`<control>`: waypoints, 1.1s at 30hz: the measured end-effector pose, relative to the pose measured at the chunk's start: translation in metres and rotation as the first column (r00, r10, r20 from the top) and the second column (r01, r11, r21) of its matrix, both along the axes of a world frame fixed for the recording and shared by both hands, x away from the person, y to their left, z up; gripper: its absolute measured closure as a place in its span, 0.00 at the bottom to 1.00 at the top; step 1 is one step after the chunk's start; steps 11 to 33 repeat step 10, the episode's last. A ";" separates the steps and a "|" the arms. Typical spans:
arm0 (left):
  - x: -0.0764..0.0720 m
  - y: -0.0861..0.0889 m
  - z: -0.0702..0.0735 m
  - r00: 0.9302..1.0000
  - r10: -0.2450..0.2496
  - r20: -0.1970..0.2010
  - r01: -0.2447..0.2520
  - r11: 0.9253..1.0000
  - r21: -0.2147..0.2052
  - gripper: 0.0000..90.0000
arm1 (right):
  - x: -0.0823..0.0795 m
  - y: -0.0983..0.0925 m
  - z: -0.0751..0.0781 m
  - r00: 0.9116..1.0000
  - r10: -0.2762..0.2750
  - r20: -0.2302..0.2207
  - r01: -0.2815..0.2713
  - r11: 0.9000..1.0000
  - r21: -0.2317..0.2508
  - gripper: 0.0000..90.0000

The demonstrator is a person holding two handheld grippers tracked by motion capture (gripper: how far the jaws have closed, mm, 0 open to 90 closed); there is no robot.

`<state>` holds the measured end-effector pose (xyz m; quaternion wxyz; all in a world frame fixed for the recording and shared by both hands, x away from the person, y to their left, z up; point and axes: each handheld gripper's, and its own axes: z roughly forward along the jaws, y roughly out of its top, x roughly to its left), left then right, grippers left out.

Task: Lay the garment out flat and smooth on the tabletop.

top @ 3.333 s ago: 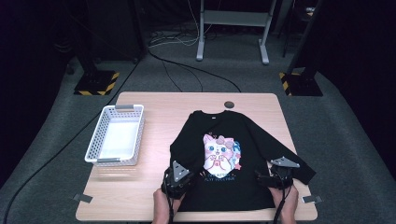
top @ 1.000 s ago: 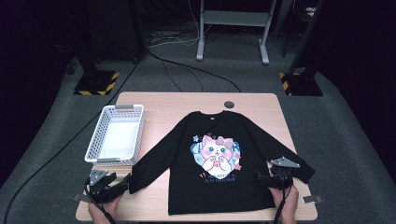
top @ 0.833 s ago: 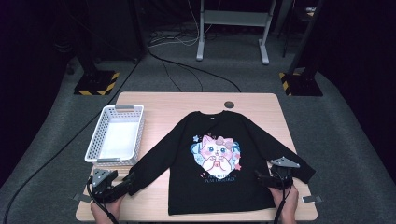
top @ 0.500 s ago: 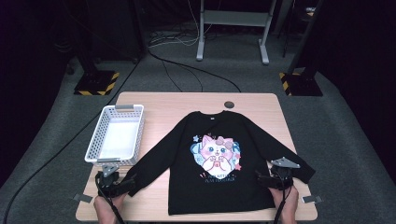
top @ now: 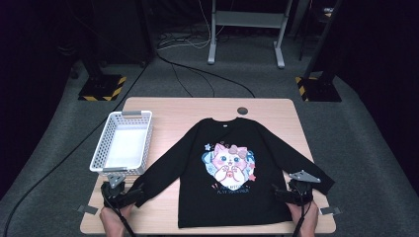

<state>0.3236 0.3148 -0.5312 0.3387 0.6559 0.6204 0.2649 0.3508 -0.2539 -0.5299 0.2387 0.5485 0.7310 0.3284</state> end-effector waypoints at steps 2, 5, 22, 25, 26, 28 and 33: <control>-0.001 0.001 0.000 1.000 0.003 0.000 -0.003 1.000 -0.002 0.12 | 0.000 0.000 0.000 1.000 0.000 -0.004 0.000 1.000 0.000 0.08; -0.005 0.003 0.002 1.000 -0.003 0.008 0.004 1.000 -0.009 0.09 | 0.001 0.000 0.000 1.000 0.004 -0.008 -0.004 1.000 -0.001 0.06; -0.014 0.004 0.014 0.998 -0.018 0.054 0.019 1.000 -0.019 0.06 | 0.002 0.000 0.000 1.000 0.009 -0.009 -0.009 1.000 -0.001 0.05; -0.014 0.004 0.014 0.998 -0.018 0.054 0.019 1.000 -0.019 0.06 | 0.002 0.000 0.000 1.000 0.009 -0.009 -0.009 1.000 -0.001 0.05; -0.014 0.004 0.014 0.998 -0.018 0.054 0.019 1.000 -0.019 0.06 | 0.002 0.000 0.000 1.000 0.009 -0.009 -0.009 1.000 -0.001 0.05; -0.014 0.004 0.014 0.998 -0.018 0.054 0.019 1.000 -0.019 0.06 | 0.002 0.000 0.000 1.000 0.009 -0.009 -0.009 1.000 -0.001 0.05; -0.014 0.004 0.014 0.998 -0.018 0.054 0.019 1.000 -0.019 0.06 | 0.002 0.000 0.000 1.000 0.009 -0.009 -0.009 1.000 -0.001 0.05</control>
